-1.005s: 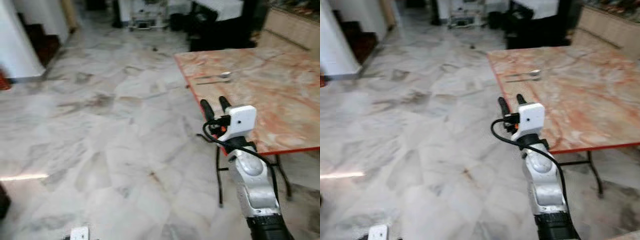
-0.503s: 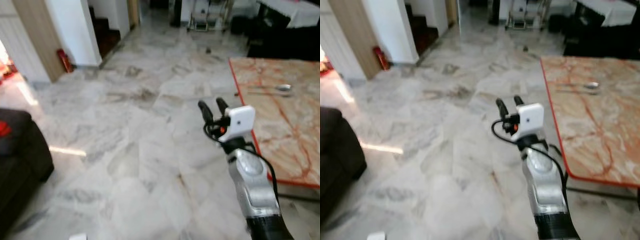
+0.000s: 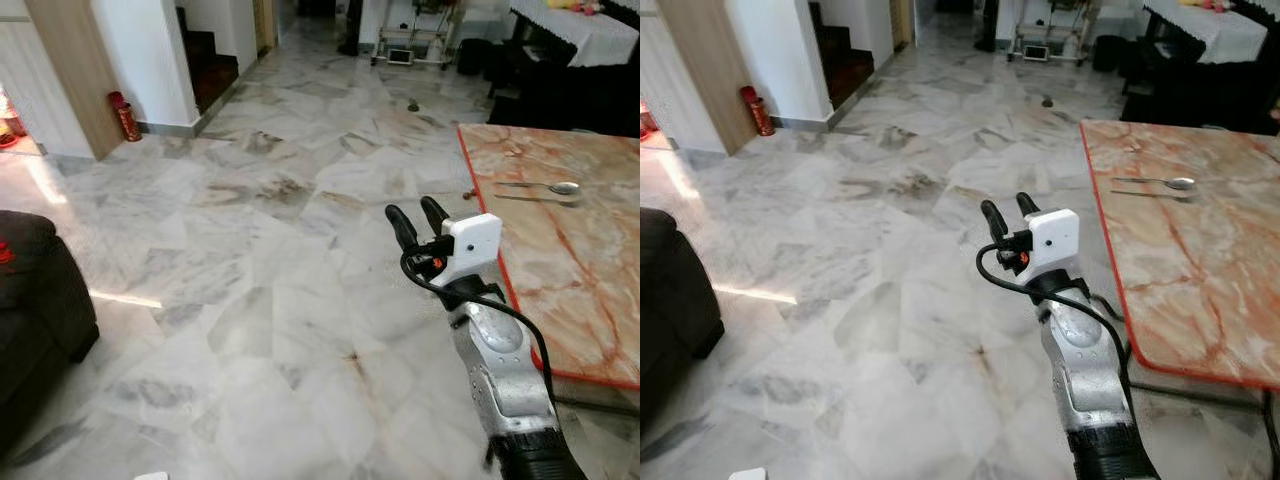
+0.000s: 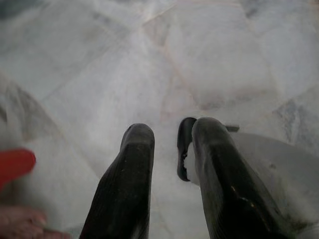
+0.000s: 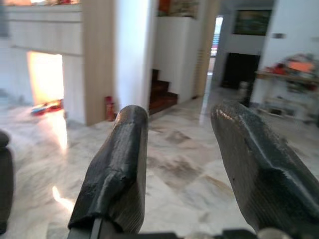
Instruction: Setting the table
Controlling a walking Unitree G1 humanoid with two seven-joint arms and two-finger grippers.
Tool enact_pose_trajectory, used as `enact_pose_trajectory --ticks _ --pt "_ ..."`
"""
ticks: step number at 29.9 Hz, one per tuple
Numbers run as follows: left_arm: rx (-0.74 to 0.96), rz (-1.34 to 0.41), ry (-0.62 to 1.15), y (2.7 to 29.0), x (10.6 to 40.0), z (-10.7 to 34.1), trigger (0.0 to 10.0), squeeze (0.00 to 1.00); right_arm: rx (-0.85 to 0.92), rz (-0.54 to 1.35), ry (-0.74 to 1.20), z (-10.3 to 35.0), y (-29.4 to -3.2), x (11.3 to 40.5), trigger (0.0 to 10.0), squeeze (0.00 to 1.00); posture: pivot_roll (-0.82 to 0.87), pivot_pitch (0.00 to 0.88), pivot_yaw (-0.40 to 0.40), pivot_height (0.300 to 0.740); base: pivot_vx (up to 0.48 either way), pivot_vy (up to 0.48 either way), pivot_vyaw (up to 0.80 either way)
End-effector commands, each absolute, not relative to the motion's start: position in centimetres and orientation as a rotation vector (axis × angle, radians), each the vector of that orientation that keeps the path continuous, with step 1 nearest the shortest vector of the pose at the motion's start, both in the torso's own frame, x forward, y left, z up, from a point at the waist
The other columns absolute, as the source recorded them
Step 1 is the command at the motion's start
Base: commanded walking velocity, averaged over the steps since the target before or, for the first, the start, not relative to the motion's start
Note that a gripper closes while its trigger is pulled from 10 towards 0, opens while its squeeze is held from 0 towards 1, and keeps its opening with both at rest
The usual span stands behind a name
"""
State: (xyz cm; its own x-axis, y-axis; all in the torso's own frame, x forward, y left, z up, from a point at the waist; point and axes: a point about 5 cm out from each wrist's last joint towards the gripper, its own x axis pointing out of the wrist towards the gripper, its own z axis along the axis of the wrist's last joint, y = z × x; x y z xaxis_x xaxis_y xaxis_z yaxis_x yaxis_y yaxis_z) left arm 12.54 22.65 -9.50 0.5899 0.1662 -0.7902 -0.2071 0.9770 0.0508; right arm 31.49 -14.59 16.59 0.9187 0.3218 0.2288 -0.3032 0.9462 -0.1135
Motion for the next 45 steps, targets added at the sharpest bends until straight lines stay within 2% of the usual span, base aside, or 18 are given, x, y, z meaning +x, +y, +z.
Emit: enact_pose_trajectory --ticks 1,5,21,27,35,36,37,39,45 --pt "-0.036 0.215 0.943 22.9 12.1 -9.7 10.0 0.00 -0.071 0.354 -0.247 16.6 -13.9 31.6 10.0 0.00 -0.05 0.000 -0.011 0.740 0.296 0.000 0.80" --pt "-0.037 0.217 0.952 22.7 12.0 -9.7 10.0 0.00 -0.062 0.367 -0.250 16.7 -13.9 31.6 10.0 0.00 -0.05 0.000 -0.011 0.740 0.298 0.000 0.67" --pt "-0.042 0.218 0.957 22.3 12.5 -9.8 10.0 0.00 -0.028 0.399 -0.207 15.9 -13.8 31.7 10.0 0.00 -0.05 0.000 -0.012 0.740 0.301 0.000 0.00" --pt "-0.043 0.219 0.957 22.4 12.5 -9.7 10.0 0.00 -0.033 0.394 -0.146 14.1 -14.1 31.9 10.0 0.00 -0.05 0.000 -0.011 0.740 0.299 0.000 0.00" --pt "-0.045 0.219 0.950 22.3 12.6 -9.7 10.0 0.00 -0.056 0.359 0.133 6.9 -15.4 31.2 10.0 0.00 -0.06 0.000 -0.010 0.740 0.300 0.000 0.00" --pt "-0.046 0.218 0.944 22.3 12.7 -9.7 10.0 0.00 -0.086 0.358 0.248 4.2 -15.7 30.3 10.0 0.00 -0.05 0.000 -0.010 0.740 0.300 0.000 0.00" --pt "-0.046 0.218 0.944 22.3 12.7 -9.7 10.0 0.00 -0.086 0.358 0.248 4.2 -15.7 30.3 10.0 0.00 -0.05 0.000 -0.010 0.740 0.300 0.000 0.00" --pt "-0.047 0.218 0.936 22.2 12.9 -9.6 10.0 0.00 -0.097 0.328 0.418 0.7 -16.4 28.5 10.0 0.00 -0.05 0.000 -0.008 0.740 0.300 0.000 0.00" --pt "-0.047 0.220 0.932 22.2 13.0 -9.6 10.0 0.00 -0.098 0.287 0.597 -2.7 -17.1 25.8 10.0 0.00 -0.06 0.000 -0.005 0.740 0.299 0.000 0.00"
